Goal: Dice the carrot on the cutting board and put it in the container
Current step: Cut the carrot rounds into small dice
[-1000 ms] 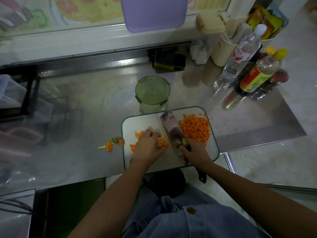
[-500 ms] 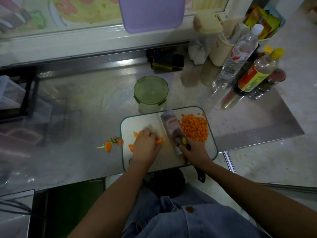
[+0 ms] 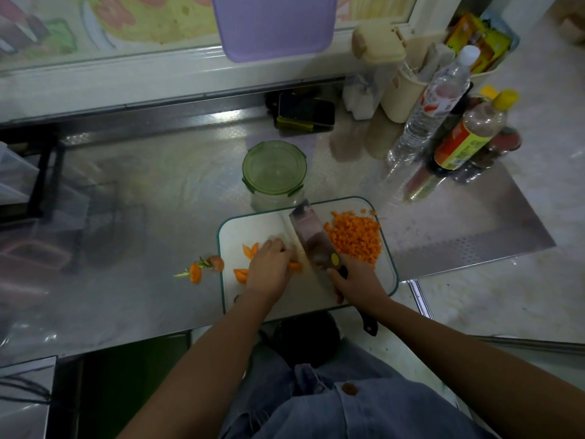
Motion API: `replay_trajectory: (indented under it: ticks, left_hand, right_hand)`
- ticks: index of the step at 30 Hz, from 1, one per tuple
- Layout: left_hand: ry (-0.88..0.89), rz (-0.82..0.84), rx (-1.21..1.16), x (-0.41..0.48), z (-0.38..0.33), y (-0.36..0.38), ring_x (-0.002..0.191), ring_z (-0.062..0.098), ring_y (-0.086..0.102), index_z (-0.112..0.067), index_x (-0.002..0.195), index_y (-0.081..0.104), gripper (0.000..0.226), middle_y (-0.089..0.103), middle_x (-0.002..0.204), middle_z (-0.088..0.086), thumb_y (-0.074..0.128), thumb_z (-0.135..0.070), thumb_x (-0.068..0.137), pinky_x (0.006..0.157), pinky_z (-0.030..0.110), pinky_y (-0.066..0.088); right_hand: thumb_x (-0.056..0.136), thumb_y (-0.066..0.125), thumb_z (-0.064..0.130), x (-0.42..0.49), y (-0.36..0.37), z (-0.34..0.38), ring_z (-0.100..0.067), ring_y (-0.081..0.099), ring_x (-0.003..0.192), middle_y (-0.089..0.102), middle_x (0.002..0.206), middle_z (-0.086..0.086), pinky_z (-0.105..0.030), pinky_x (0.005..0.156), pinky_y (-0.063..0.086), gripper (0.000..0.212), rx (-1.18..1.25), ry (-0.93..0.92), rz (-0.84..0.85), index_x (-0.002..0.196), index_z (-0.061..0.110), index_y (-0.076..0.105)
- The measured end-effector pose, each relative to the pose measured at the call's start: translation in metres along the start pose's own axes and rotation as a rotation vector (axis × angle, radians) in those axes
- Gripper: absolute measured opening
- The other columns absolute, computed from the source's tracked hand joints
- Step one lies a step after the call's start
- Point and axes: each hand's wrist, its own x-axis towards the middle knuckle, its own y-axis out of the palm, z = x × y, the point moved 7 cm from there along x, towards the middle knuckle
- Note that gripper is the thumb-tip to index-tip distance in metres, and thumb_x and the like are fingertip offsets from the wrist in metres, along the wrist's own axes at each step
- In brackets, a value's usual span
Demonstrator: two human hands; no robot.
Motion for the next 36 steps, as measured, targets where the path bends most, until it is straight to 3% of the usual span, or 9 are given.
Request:
replay_trajectory:
  ticks: [3,5,8,13,17,21,25,31,36]
  left_hand:
    - [0.123,-0.001,0.007,-0.003,-0.007,0.0,0.104,0.027,0.048,-0.018,0.107,0.069,0.024,0.052,0.107,0.008,0.062,-0.018,0.084,0.078,0.033,0.038]
    - [0.088,-0.045,-0.019,-0.006,-0.003,-0.001,0.103,0.028,0.049,-0.014,0.114,0.064,0.037,0.052,0.109,0.01,0.061,-0.008,0.078,0.079,0.033,0.039]
    - [-0.1,-0.126,-0.164,-0.017,0.011,-0.001,0.102,0.028,0.052,-0.009,0.117,0.056,0.041,0.052,0.111,0.011,0.061,-0.006,0.077,0.08,0.034,0.042]
    - [-0.586,-0.17,-0.458,-0.042,0.027,0.006,0.085,0.023,0.064,-0.017,0.091,0.068,0.016,0.069,0.088,0.004,0.065,-0.031,0.085,0.064,0.025,0.039]
    - [-0.783,-0.136,-0.707,-0.044,0.029,0.027,0.089,0.026,0.068,-0.015,0.093,0.076,0.024,0.074,0.09,0.007,0.068,-0.035,0.082,0.073,0.028,0.051]
    - [-0.897,-0.194,-0.936,-0.043,0.026,0.033,0.064,0.025,0.069,-0.014,0.064,0.073,0.024,0.071,0.064,0.009,0.068,-0.027,0.083,0.07,0.038,0.059]
    - [-0.966,-0.227,-1.032,-0.045,0.025,0.039,0.056,0.025,0.068,-0.019,0.049,0.065,0.031,0.067,0.053,0.006,0.071,-0.029,0.077,0.067,0.042,0.06]
    - [-0.965,-0.213,-1.021,-0.044,0.025,0.039,0.069,0.025,0.07,-0.016,0.07,0.075,0.004,0.072,0.068,0.007,0.075,-0.018,0.074,0.073,0.038,0.059]
    - [-1.015,-0.197,-1.119,-0.044,0.03,0.051,0.066,0.03,0.07,-0.022,0.055,0.068,0.023,0.071,0.065,0.011,0.078,-0.012,0.074,0.072,0.044,0.059]
  right_hand:
    - [0.092,0.055,0.019,0.004,0.0,0.001,-0.014,0.061,0.046,0.063,0.062,-0.009,-0.039,0.051,0.053,0.014,-0.055,-0.047,0.015,0.086,0.007,0.057]
    - [0.093,0.054,0.021,0.006,0.001,0.005,-0.019,0.062,0.052,0.063,0.066,-0.01,-0.043,0.054,0.051,0.014,-0.139,-0.092,0.045,0.087,0.008,0.057]
    - [0.094,0.054,0.024,0.007,0.001,0.012,-0.025,0.06,0.06,0.063,0.071,-0.012,-0.039,0.055,0.048,0.017,-0.269,-0.165,0.067,0.095,0.008,0.059]
    - [0.092,0.055,0.022,0.004,0.005,0.019,-0.03,0.059,0.067,0.062,0.074,-0.014,-0.036,0.056,0.042,0.018,-0.369,-0.237,0.078,0.099,0.007,0.06]
    - [0.091,0.054,0.023,-0.002,0.013,0.021,-0.031,0.059,0.067,0.062,0.075,-0.013,-0.038,0.055,0.045,0.015,-0.377,-0.257,0.106,0.097,0.01,0.058]
    - [0.094,0.048,0.024,-0.005,0.021,0.021,-0.03,0.056,0.066,0.06,0.078,-0.012,-0.036,0.053,0.041,0.02,-0.463,-0.24,0.145,0.108,0.012,0.055]
    - [0.095,0.045,0.024,-0.006,0.024,0.023,-0.027,0.051,0.062,0.059,0.077,-0.01,-0.04,0.055,0.046,0.02,-0.484,-0.22,0.167,0.109,0.012,0.053]
    - [0.095,0.047,0.021,-0.007,0.019,0.029,-0.024,0.047,0.06,0.051,0.07,-0.006,-0.033,0.052,0.035,0.016,-0.41,-0.204,0.143,0.104,0.01,0.054]
    - [0.093,0.049,0.021,-0.003,0.008,0.04,-0.024,0.051,0.063,0.054,0.072,-0.006,-0.032,0.054,0.036,0.015,-0.344,-0.192,0.097,0.099,0.01,0.056]
